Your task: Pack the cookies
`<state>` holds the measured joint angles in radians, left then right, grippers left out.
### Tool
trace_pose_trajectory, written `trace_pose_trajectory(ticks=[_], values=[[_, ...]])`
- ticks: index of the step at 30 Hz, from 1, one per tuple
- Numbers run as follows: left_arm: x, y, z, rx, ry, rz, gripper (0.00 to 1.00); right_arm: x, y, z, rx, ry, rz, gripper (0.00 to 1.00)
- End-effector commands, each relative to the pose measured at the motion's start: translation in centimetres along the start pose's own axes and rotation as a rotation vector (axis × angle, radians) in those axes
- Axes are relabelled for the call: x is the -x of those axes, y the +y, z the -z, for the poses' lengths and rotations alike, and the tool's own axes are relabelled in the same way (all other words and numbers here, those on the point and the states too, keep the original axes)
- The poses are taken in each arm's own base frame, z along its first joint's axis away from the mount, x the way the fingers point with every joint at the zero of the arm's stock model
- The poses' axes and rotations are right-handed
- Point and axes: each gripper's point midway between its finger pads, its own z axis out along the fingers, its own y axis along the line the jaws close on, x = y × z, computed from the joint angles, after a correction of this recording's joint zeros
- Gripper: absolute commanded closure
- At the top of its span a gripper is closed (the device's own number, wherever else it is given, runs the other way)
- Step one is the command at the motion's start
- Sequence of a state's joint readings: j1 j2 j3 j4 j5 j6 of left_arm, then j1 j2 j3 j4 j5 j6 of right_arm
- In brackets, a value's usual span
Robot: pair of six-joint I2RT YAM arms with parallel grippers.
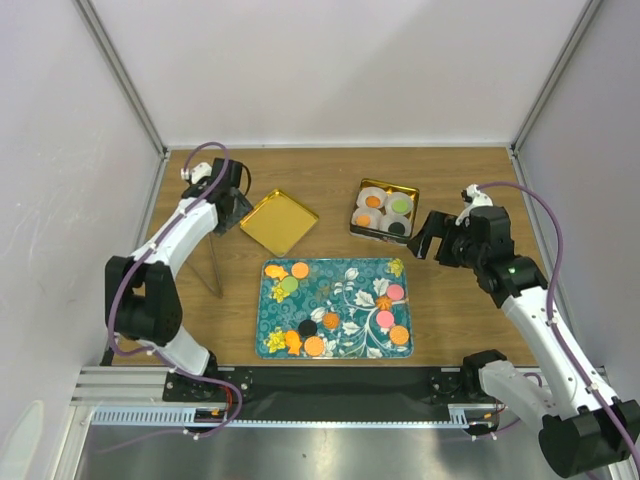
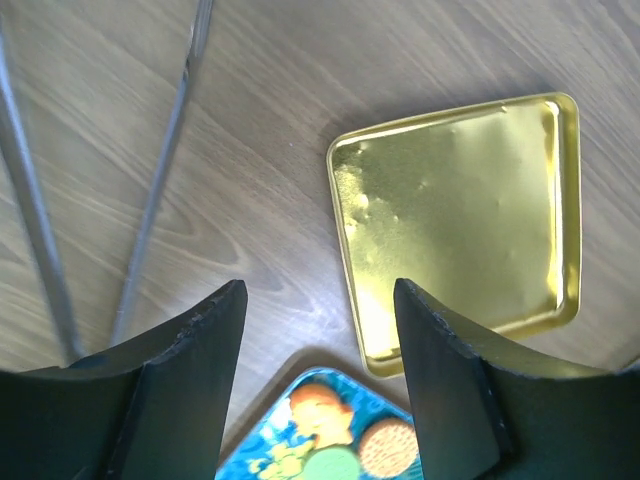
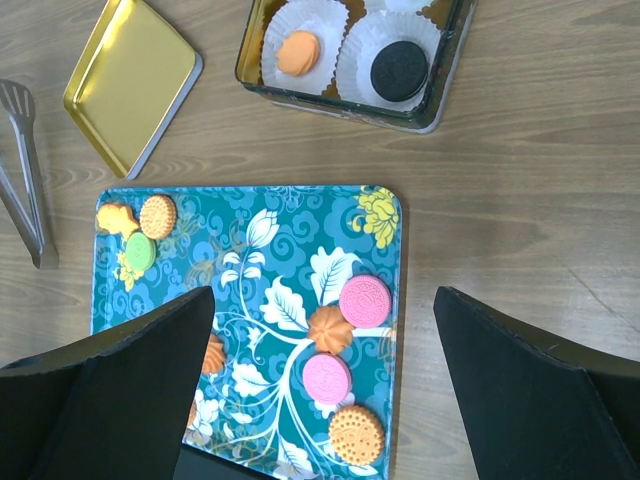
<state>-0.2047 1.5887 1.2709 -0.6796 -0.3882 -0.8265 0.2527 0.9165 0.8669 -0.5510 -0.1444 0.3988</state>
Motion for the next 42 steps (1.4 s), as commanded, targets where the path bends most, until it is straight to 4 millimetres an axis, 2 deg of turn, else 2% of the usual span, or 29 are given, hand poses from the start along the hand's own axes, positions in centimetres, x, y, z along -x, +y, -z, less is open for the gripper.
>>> trace_pose_trajectory(ticks=[1,5,10,13,28,36,42], values=[[-0.6,-0.9,-1.0,0.015,-0.016,0.134,0.34,1.3,0.3,1.2,0.002,-0.049,0.018,0.0],[-2.4,-2.2,-2.7,0.026,0.032,0.118,0.34,1.0,0.2,1.4,-0.003,-0.041,0.019,0.0],[-4.9,-1.8,-4.9,0.108,0.072,0.118,0.36,0.8,0.0,1.7,-0.009,-0.037,0.023,0.0],[-5.6,-1.7,-5.7,0.117,0.084,0.119,0.36,0.6,-0.1,1.8,-0.013,-0.036,0.024,0.0],[-6.8,-2.2,-8.2,0.133,0.103,0.1,0.43,0.5,0.0,2.3,-0.008,-0.032,0.029,0.0],[-7.0,-2.6,-9.0,0.132,0.108,0.084,0.55,0.4,-0.1,2.5,-0.013,-0.031,0.031,0.0],[-7.3,-2.9,-9.6,0.127,0.122,0.085,0.7,0.4,-0.2,2.6,-0.021,-0.031,0.032,0.0]])
